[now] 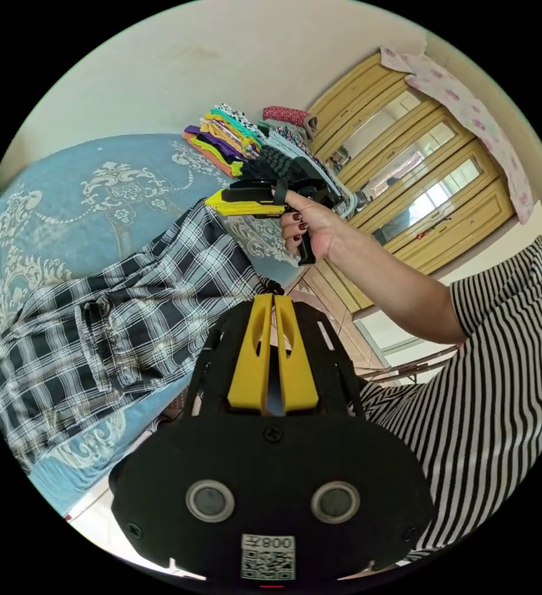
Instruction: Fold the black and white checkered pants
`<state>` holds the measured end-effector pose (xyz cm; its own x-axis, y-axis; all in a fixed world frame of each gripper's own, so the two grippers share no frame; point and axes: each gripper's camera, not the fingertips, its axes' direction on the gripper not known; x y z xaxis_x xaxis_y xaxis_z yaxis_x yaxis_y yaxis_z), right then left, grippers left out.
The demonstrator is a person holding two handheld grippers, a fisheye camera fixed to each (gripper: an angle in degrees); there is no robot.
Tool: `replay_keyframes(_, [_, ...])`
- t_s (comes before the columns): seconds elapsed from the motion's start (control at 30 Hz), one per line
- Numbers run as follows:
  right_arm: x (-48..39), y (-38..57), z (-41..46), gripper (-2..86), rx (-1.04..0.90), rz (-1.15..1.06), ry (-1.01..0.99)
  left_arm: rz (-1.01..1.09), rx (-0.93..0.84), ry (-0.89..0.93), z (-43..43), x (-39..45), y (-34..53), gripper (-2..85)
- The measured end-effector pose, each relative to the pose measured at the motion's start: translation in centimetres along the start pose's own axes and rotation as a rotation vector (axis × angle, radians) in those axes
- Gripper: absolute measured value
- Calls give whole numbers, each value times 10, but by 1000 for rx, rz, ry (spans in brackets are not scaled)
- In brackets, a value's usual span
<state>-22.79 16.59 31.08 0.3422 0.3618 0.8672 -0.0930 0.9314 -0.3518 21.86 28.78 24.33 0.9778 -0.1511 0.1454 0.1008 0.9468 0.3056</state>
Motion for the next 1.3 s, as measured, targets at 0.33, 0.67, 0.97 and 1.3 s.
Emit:
replay_keyframes(0.33, [-128,-40,126,13,-42,-224,-185,-288,400,-129,-213,-89,105,3])
replay_keyframes(0.67, [-194,-61,329,12,-280,-273,-127,-601,490,-272,-327,-176,204,3])
replay_keyframes(0.97, [-219,-62,448,13,-401,-291,-92,-705,493,-339,-396,-226,252,4])
replay_keyframes(1.3, [-229,-54,538,20,-524,-311,-61,-851,543,-351,-432,-268,294,5])
